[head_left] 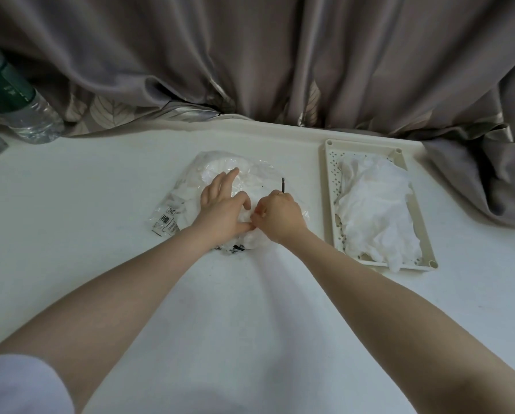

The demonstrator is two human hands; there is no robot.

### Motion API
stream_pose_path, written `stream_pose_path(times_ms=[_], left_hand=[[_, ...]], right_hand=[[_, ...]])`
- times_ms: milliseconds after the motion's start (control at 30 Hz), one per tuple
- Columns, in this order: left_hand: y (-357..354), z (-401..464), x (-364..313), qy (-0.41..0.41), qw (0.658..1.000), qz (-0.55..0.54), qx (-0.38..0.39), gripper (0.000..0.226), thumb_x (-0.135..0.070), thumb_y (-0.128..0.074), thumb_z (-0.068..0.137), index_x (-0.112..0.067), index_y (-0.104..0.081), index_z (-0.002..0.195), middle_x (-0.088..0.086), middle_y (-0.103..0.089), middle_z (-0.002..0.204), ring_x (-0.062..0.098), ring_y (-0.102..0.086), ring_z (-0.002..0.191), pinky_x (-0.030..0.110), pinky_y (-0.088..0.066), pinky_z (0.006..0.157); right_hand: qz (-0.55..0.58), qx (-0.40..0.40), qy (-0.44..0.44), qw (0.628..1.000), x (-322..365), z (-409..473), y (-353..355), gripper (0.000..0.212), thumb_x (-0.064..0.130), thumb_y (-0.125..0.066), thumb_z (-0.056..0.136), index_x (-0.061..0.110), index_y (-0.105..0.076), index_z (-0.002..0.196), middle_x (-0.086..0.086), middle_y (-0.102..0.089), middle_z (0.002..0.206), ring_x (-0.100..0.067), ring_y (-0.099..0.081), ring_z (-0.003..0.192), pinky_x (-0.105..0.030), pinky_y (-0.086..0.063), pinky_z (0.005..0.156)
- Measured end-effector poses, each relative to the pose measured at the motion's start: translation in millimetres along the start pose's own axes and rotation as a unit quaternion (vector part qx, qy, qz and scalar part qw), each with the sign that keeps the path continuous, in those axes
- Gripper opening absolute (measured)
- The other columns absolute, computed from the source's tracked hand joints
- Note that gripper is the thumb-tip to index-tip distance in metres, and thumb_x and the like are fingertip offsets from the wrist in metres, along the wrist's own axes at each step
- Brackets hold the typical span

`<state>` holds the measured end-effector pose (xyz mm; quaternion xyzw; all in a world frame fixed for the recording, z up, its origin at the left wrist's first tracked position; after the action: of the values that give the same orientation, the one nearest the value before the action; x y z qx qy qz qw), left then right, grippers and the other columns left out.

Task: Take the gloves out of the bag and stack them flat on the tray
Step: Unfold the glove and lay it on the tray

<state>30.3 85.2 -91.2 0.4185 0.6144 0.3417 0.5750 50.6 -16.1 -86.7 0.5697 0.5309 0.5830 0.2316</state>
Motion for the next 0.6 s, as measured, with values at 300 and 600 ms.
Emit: stream_pose_path(times_ms=[300, 600], left_hand=[[-1, 4, 10, 0.038, 0.999, 0.023, -0.011, 0.032, -0.043, -0.066, 0.083, -0.018, -0.062, 0.103, 0.005, -0.002, 0.158, 0.028, 0.005, 0.144, 0.036, -0.001, 0.112], [-2, 5, 15, 0.047, 0.998, 0.046, 0.009, 0.024, -0.033, -0.062, 0.089, -0.018, -0.062, 0.107, 0.005, 0.001, 0.158, 0.027, 0.009, 0.144, 0.037, -0.001, 0.112]], right_hand=[[0.311, 0.028, -0.024, 0.950, -18, -7, 19, 0.016, 0.015, -0.049, 0.095, 0.014, -0.054, 0.079, 0.002, -0.055, 0.082, -0.014, -0.046, 0.075, -0.023, -0.036, 0.064], [-0.021, 0.086, -0.045, 0.995, -12, 1, -18, 0.020, 0.039, -0.063, 0.083, 0.023, -0.063, 0.096, 0.005, -0.065, 0.093, -0.019, -0.056, 0.098, -0.033, -0.028, 0.083]])
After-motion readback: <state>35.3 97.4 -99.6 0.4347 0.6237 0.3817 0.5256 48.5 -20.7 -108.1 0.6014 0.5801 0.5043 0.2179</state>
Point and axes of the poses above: each hand's wrist, its own z-axis towards the middle knuckle, its own y-axis out of the back of the hand, x = y × z, the point moved 8 cm from there along z, towards the middle knuckle
